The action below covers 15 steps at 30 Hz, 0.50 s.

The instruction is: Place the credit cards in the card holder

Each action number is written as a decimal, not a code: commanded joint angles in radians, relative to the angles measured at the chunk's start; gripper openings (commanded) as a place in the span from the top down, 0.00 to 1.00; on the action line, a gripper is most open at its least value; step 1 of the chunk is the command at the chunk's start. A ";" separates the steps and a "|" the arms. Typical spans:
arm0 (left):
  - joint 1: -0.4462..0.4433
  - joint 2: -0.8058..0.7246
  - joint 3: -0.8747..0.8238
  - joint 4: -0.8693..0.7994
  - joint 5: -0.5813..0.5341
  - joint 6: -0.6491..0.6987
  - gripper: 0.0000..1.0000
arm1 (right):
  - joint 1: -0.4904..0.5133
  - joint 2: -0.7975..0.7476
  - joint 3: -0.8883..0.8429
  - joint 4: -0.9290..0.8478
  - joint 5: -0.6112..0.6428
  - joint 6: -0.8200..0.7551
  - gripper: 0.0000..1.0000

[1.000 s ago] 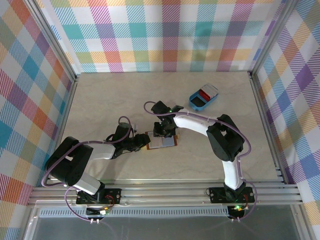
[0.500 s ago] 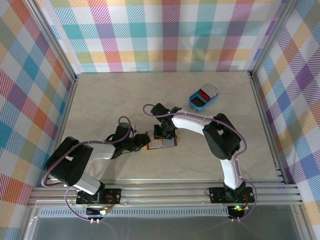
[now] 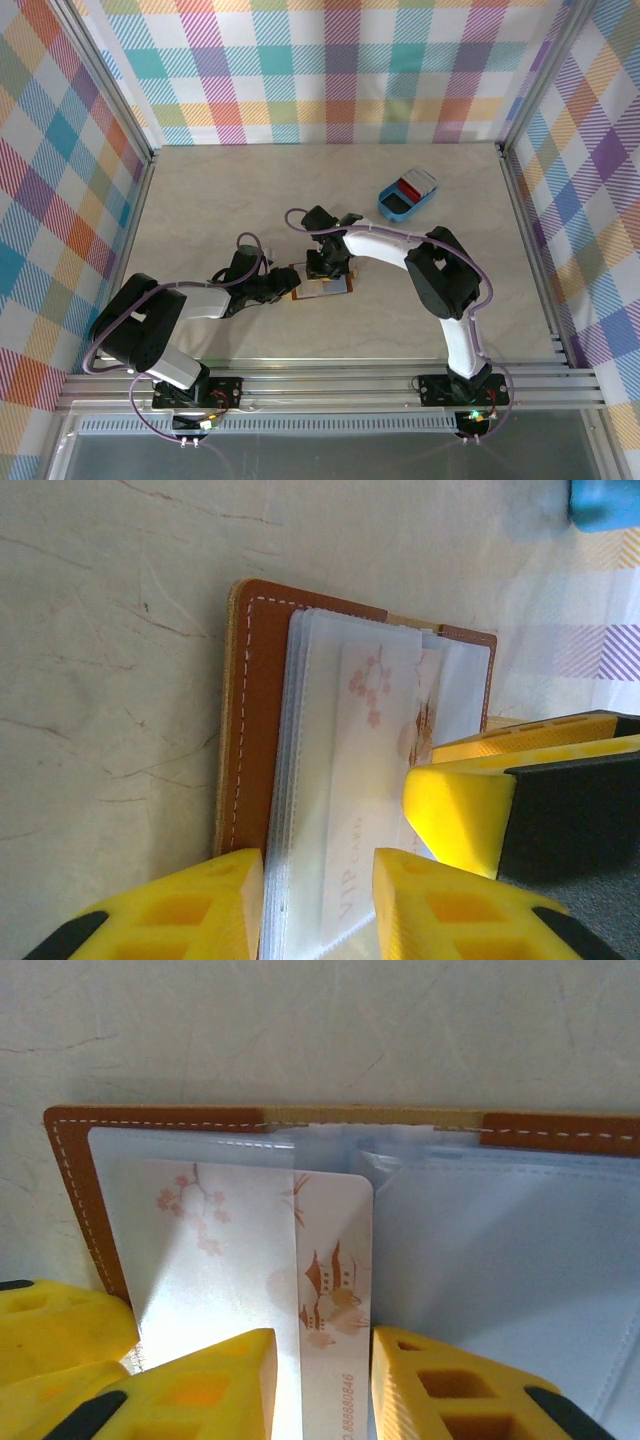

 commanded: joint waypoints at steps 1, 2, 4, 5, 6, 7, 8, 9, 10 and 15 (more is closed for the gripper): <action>0.008 0.017 -0.007 0.033 0.012 -0.009 0.66 | 0.005 0.016 0.020 0.002 -0.034 -0.001 0.72; 0.008 0.019 -0.007 0.035 0.012 -0.009 0.66 | 0.005 0.013 0.019 0.004 -0.037 -0.001 0.73; 0.007 0.023 -0.005 0.039 0.012 -0.010 0.66 | 0.005 0.010 0.018 0.010 -0.043 -0.001 0.74; 0.008 0.026 -0.004 0.041 0.012 -0.011 0.66 | 0.005 0.009 0.016 0.014 -0.046 0.000 0.75; 0.007 0.028 -0.005 0.043 0.014 -0.012 0.66 | 0.005 0.008 0.014 0.019 -0.055 0.003 0.75; 0.007 0.030 -0.004 0.045 0.014 -0.013 0.66 | 0.005 0.008 0.012 0.025 -0.062 0.004 0.75; 0.008 0.029 -0.004 0.045 0.014 -0.014 0.66 | 0.005 0.008 0.010 0.032 -0.071 0.007 0.76; 0.007 0.029 -0.003 0.045 0.013 -0.013 0.66 | 0.005 0.008 0.006 0.040 -0.080 0.010 0.77; 0.007 0.030 -0.003 0.046 0.012 -0.013 0.66 | 0.005 0.008 0.004 0.046 -0.085 0.012 0.78; 0.007 0.027 -0.005 0.044 0.014 -0.013 0.67 | 0.005 0.002 -0.005 0.060 -0.096 0.018 0.82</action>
